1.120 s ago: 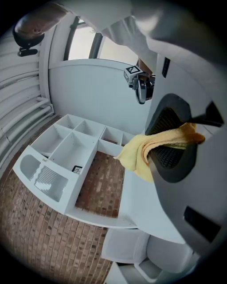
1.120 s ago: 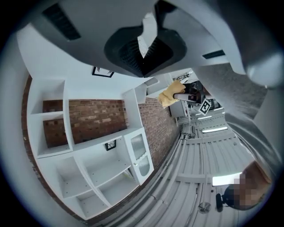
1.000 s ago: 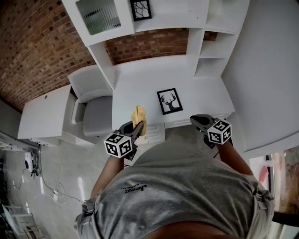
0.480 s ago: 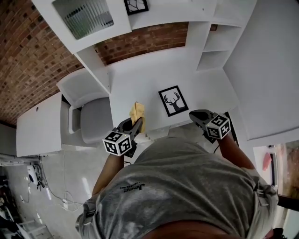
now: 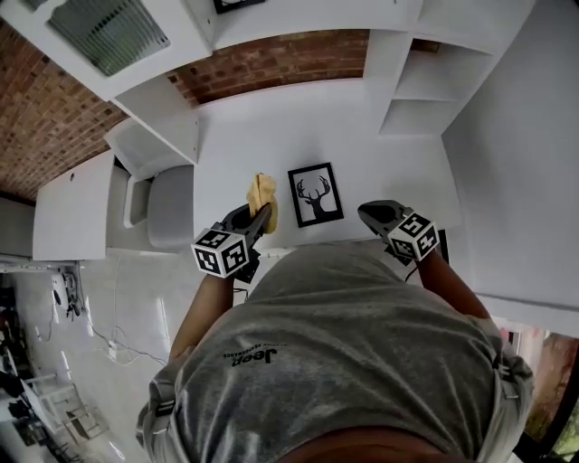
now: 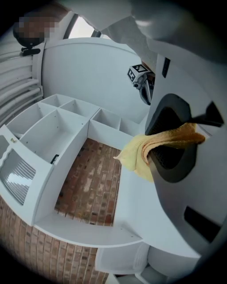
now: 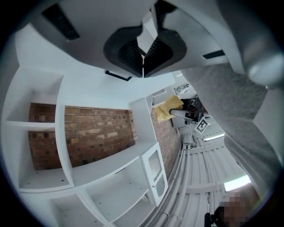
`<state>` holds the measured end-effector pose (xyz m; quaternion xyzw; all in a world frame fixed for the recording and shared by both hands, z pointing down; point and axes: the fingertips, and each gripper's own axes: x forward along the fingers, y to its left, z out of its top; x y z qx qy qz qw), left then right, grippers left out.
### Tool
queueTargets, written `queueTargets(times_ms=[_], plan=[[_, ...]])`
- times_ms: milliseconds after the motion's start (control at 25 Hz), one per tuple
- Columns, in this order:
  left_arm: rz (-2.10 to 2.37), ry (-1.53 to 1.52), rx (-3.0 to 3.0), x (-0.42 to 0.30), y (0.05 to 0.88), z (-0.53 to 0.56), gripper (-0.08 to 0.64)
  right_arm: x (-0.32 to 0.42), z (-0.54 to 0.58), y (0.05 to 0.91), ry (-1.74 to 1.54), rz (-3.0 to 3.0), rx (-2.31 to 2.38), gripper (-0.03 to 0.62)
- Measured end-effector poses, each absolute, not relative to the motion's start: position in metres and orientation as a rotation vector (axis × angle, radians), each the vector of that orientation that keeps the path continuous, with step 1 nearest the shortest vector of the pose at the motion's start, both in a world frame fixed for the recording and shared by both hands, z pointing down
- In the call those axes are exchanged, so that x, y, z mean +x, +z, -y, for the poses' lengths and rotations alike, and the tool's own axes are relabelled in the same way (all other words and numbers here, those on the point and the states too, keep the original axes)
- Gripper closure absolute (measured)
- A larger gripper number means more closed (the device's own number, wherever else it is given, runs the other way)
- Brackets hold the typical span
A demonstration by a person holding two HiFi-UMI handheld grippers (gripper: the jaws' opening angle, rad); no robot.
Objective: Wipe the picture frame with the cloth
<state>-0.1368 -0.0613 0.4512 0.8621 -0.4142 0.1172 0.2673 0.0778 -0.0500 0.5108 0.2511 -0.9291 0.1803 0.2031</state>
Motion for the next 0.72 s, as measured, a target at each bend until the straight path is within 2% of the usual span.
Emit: queueTargets(times_ms=[320, 640, 720], plan=[[1.193, 0.395, 2.216, -0.109, 0.466, 0.078, 0.494, 0.088, 0.075, 0.541, 0.495, 2.598, 0.514, 0.574], [1.057, 0.46, 2.232, -0.137, 0.504, 0.094, 0.494, 0.05, 0.077, 0.591, 0.478, 2.453, 0.595, 0.572], [1.007, 0.489, 2.237, -0.144, 0.516, 0.097, 0.494, 0.043, 0.08, 0.608, 0.483, 2.402, 0.637, 0.544]])
